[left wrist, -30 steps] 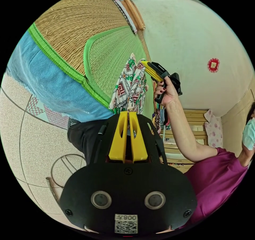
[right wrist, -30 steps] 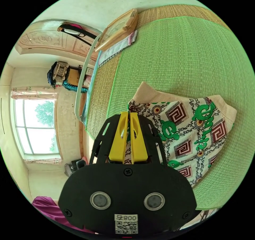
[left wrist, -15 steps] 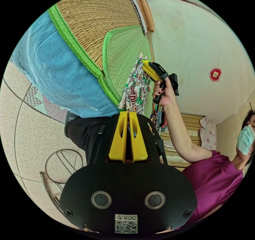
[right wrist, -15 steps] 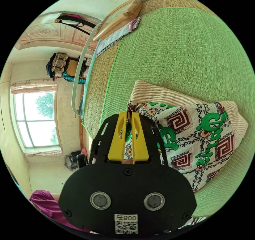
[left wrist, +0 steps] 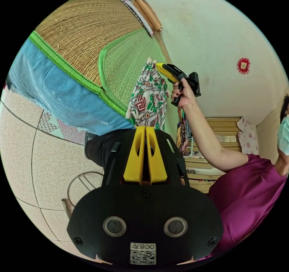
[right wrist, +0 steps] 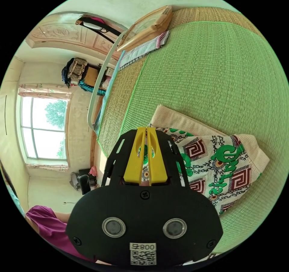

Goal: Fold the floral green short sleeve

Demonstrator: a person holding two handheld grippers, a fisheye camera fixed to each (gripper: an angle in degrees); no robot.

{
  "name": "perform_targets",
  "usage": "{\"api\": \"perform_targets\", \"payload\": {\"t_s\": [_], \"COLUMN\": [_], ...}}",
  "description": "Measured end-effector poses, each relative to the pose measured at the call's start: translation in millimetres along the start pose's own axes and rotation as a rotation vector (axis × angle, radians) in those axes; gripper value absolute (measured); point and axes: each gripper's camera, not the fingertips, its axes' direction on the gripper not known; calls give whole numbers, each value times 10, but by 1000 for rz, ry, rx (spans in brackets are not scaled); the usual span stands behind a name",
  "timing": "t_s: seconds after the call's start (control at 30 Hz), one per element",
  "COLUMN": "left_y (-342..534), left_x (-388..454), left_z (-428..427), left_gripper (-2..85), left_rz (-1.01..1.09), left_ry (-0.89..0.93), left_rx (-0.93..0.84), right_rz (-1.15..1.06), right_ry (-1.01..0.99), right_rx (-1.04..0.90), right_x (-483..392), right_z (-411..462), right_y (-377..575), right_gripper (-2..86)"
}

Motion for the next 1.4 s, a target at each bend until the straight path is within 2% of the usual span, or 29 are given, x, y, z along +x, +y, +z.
{"api": "perform_targets", "payload": {"t_s": [0.3, 0.57, 0.73, 0.83, 1.0, 1.4], "left_y": [81, 323, 501, 516, 520, 749], "left_x": [203, 296, 433, 465, 416, 464], "left_z": [284, 448, 357, 426, 697, 752], "left_gripper": [1, 6, 32, 43, 15, 17], "left_rz": [67, 79, 155, 190, 196, 242], "left_ry": [-128, -154, -222, -264, -337, -337], "left_rx": [-57, -80, 3, -3, -81, -20], "right_rz": [-29, -48, -53, -61, -72, -142], "right_ry": [51, 56, 50, 22, -35, -44], "right_rx": [-42, -65, -46, -5, 19, -154], "right_x": [143, 188, 196, 212, 230, -58], "right_z": [300, 324, 171, -32, -358, -389], "right_y": [23, 93, 192, 321, 719, 2230], "right_gripper": [1, 1, 1, 1, 3, 6]}}
